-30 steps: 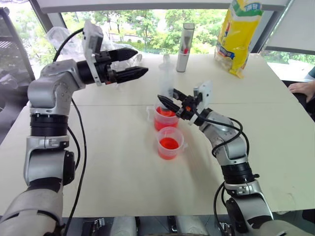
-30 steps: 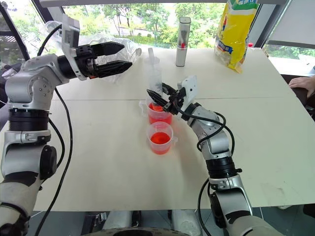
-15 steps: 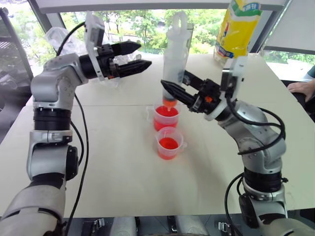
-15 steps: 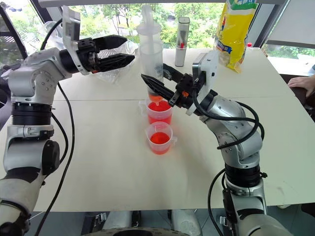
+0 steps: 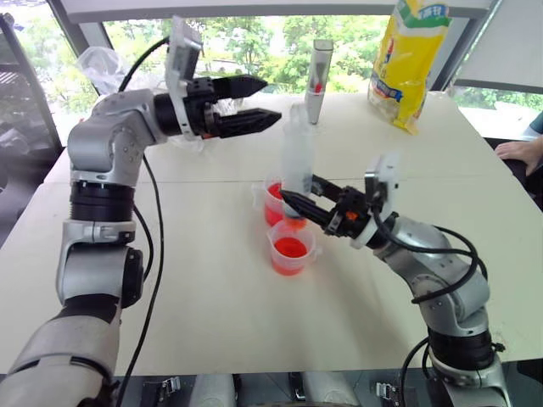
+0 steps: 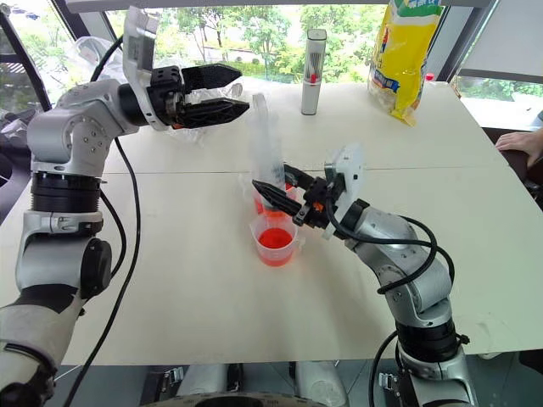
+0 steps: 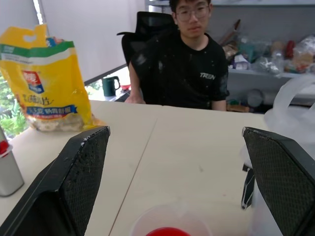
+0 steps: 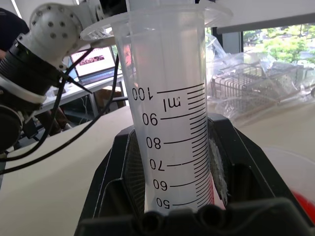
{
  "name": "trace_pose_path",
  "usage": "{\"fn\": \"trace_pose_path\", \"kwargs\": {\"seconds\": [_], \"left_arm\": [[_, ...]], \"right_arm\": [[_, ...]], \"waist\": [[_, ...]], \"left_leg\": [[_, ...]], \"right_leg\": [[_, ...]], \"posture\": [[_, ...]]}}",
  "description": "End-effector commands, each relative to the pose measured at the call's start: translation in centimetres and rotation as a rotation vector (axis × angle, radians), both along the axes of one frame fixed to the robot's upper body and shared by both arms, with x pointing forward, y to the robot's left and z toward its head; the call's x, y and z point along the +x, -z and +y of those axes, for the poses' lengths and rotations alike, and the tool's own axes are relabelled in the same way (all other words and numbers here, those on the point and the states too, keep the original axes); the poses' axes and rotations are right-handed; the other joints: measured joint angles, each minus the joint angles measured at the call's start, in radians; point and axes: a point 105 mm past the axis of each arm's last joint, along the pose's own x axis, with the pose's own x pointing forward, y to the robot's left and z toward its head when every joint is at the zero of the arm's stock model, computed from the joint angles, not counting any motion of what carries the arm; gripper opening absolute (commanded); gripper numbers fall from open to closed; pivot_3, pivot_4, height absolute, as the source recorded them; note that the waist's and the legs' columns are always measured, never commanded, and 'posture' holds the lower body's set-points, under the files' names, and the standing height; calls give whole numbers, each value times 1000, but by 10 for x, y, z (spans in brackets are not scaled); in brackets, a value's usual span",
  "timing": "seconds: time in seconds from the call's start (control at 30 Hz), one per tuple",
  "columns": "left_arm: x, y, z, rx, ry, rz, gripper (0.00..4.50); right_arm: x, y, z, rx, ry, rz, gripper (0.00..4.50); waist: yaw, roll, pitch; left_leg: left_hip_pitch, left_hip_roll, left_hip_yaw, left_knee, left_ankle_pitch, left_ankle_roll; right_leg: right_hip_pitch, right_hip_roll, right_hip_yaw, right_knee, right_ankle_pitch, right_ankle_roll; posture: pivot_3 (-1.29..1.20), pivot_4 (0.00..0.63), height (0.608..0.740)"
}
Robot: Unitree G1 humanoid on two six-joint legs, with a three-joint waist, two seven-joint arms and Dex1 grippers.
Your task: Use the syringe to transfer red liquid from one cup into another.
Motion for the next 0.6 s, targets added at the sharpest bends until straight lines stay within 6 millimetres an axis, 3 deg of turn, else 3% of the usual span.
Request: {"fn": "trace_pose_path", "kwargs": {"seconds": [0.03,0.33,0.6], "left_arm": [[-12,-12,-5,-5,44,-45,4430],[-17,-13,-16,-6,93,-43,4430],[-22,-7,-4,34,96,-26,4430]], "right_arm": [[-5,-8,0,15,-6,-55,1394],[-7,-6,1,18,-8,-58,1394],[-5,-6,-1,14,-2,-59,1394]], "waist": [[0,0,0],[2,0,0],[1,0,0]], "left_leg": [[0,0,0,0,0,0],[0,0,0,0,0,0],[0,0,-1,0,0,0]], "right_leg": [[0,0,0,0,0,0],[0,0,0,0,0,0],[0,1,0,0,0,0]], "posture": [[0,150,740],[0,150,740],[0,150,740]]}}
